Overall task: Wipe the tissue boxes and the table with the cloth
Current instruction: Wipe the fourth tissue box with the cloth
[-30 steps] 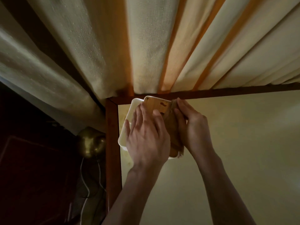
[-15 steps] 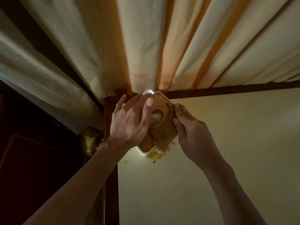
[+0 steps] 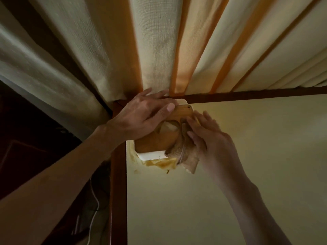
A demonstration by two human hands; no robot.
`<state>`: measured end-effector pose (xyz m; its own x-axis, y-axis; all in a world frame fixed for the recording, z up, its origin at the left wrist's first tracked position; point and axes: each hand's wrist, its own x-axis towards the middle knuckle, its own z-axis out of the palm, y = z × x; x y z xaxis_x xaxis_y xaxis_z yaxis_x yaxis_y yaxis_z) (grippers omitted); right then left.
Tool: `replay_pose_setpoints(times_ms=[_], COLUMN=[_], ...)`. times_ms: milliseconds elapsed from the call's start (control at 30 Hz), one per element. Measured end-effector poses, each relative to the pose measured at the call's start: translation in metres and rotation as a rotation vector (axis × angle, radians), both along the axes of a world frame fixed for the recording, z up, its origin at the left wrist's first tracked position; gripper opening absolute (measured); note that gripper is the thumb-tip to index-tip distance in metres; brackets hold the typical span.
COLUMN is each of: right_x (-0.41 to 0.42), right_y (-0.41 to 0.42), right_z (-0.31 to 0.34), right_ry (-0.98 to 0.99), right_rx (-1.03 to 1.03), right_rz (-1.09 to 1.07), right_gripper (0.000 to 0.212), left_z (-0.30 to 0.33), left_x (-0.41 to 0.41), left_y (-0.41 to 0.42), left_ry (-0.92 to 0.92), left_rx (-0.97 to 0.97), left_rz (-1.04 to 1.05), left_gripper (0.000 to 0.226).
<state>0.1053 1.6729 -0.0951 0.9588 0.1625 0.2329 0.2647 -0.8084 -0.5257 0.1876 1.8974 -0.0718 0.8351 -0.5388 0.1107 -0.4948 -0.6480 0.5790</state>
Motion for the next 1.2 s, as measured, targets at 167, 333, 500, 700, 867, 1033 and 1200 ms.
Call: replay_pose_setpoints(times_ms=[167, 333, 500, 700, 867, 1033, 1200], right_x=[-0.037, -0.057, -0.05, -0.012, 0.023, -0.003, -0.048], right_y=[0.02, 0.032, 0.034, 0.029, 0.028, 0.028, 0.028], right_z=[-0.001, -0.009, -0.002, 0.0, 0.0, 0.001, 0.0], right_ry=[-0.092, 0.08, 0.13, 0.152, 0.173, 0.169, 0.071], right_rx=[-0.08, -0.263, -0.215, -0.141, -0.144, -0.098, -0.1], right_rz=[-0.079, -0.06, -0.037, -0.001, 0.034, 0.026, -0.053], right_gripper=[0.048, 0.065, 0.068, 0.058, 0.059, 0.057, 0.054], left_z=[0.009, -0.009, -0.013, -0.01, -0.013, -0.016, -0.018], left_x=[-0.041, -0.044, -0.041, -0.039, -0.033, -0.031, -0.03], left_y=[-0.025, -0.044, -0.039, -0.039, -0.036, -0.037, -0.041], left_ry=[0.041, -0.043, -0.112, -0.103, -0.094, -0.107, -0.119], left_rx=[-0.068, 0.008, -0.029, 0.003, 0.077, 0.1, 0.123], left_rz=[0.354, 0.438, 0.418, 0.41, 0.373, 0.4, 0.433], left_gripper=[0.045, 0.055, 0.048, 0.044, 0.049, 0.048, 0.052])
